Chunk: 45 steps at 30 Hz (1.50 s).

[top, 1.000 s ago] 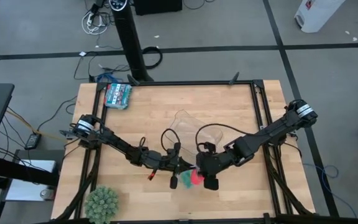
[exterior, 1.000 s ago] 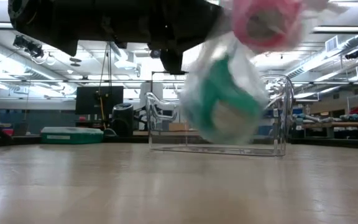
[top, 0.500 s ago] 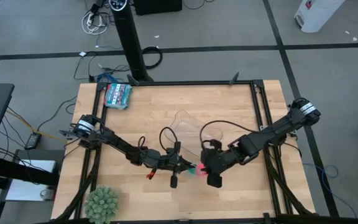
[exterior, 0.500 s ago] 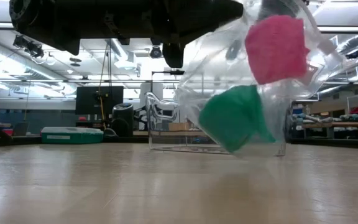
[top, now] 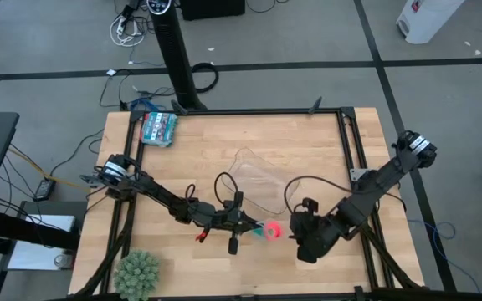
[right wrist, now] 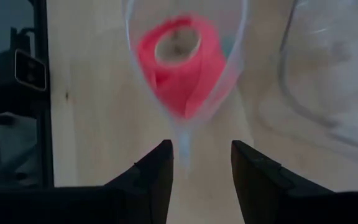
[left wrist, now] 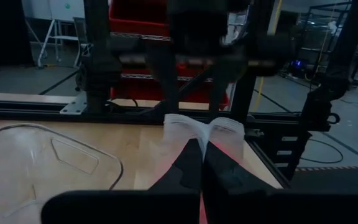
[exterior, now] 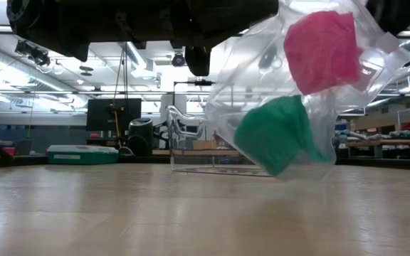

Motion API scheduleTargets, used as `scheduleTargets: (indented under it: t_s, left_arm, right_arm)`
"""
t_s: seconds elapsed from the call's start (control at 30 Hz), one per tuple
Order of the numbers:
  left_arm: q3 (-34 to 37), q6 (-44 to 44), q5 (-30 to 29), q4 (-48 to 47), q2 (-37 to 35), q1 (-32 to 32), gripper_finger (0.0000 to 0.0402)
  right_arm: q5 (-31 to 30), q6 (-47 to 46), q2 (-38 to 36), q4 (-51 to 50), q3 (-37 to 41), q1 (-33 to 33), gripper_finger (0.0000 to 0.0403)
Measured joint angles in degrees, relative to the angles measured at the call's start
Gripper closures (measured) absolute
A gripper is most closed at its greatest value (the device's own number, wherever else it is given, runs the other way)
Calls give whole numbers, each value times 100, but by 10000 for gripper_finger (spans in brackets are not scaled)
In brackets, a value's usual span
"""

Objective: Roll bandage
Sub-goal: Put the pink bandage into the transparent zip bag

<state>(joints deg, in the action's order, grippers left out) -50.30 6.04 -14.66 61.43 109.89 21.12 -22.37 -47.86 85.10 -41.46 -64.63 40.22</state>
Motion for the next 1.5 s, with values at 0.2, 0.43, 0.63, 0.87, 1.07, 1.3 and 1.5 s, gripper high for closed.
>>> scheduleTargets:
  t_s: [0.2,0.43,0.63,0.87,1.07,1.3,1.5]
  left_arm:
    - [0,15,-4,19,0,0,399]
    - [0,18,-4,59,0,0,399]
    - [0,59,47,48,-2,0,399]
    - [0,212,399,11,-7,-9,399]
    - [0,488,1016,-106,-11,-49,399]
    - [0,874,1616,-497,-11,-247,399]
    - [0,801,1640,-403,-11,-309,399]
  right_arm:
    - [-406,-465,2,528,553,227,251]
    - [-954,-613,4,1297,1125,388,251]
    - [-1446,-699,4,2201,1695,689,251]
    - [-1573,-611,9,2308,1828,821,251]
    - [-1148,-1294,9,1935,1826,809,251]
    - [-2090,-927,9,2472,1826,432,251]
    - [-1600,437,9,4097,1823,17,251]
